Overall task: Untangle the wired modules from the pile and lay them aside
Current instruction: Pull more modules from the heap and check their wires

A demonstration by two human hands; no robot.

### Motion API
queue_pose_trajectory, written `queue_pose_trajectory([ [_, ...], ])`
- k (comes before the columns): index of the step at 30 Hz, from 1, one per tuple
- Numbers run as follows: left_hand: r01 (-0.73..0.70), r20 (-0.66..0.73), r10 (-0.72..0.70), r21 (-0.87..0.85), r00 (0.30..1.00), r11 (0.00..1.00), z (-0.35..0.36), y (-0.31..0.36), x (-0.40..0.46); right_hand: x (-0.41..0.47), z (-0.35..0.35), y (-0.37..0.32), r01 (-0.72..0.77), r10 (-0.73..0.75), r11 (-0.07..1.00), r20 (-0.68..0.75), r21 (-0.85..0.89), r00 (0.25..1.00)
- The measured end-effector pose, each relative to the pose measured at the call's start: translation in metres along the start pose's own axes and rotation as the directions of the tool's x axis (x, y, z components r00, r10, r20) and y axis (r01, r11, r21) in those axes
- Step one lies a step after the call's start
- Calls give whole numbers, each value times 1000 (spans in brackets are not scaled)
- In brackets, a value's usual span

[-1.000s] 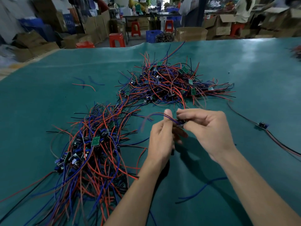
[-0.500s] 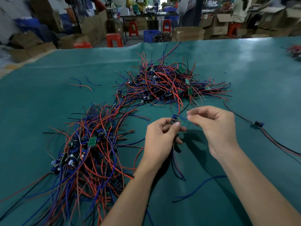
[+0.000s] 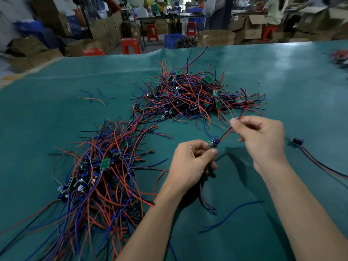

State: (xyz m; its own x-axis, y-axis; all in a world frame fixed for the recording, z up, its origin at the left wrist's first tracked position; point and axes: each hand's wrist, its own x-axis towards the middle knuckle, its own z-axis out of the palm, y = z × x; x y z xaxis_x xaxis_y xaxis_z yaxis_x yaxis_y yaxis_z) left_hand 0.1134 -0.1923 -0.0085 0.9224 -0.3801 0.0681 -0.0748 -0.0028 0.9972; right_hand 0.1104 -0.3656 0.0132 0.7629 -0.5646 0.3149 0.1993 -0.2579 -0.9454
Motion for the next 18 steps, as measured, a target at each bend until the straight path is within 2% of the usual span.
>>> queue_pose_trajectory([
  [2, 3, 14, -3, 6, 1000, 1000, 0, 0, 0, 9, -11, 3, 35, -44, 997, -132, -70, 990],
  [4, 1, 20, -1, 9, 1000, 1000, 0, -1, 1, 15, -22, 4, 52, -67, 997, -269, -62, 961],
  [7, -16, -50, 16, 11, 999, 1000, 0, -3, 1, 22, -36, 2, 12, 30, 996, -486, 83, 873],
  [9, -40, -130, 41, 8, 991, 999, -2, -4, 3, 20, -38, 2, -71, 117, 991, -492, 112, 863],
  [10, -50, -156, 50, 5, 987, 999, -2, -5, 4, 17, -34, 1, -126, 152, 988, -403, 90, 903],
  [12, -59, -172, 58, 0, 983, 998, -1, -5, 5, 2, -18, -3, -199, 199, 980, -38, -3, 979],
  [14, -76, -158, 75, -2, 985, 997, 0, -4, 4, -17, 2, -9, -168, 192, 981, 326, -101, 926],
  [15, -89, -142, 88, -2, 986, 996, 0, -4, 3, -25, 10, -10, -126, 162, 986, 425, -113, 891],
  [16, -97, -121, 96, 0, 988, 995, 0, -2, 3, -31, 17, -9, -85, 124, 991, 464, -104, 877],
  [18, -92, -88, 92, 6, 992, 996, 0, 0, 1, -34, 22, -8, -17, 41, 998, 433, -58, 900],
])
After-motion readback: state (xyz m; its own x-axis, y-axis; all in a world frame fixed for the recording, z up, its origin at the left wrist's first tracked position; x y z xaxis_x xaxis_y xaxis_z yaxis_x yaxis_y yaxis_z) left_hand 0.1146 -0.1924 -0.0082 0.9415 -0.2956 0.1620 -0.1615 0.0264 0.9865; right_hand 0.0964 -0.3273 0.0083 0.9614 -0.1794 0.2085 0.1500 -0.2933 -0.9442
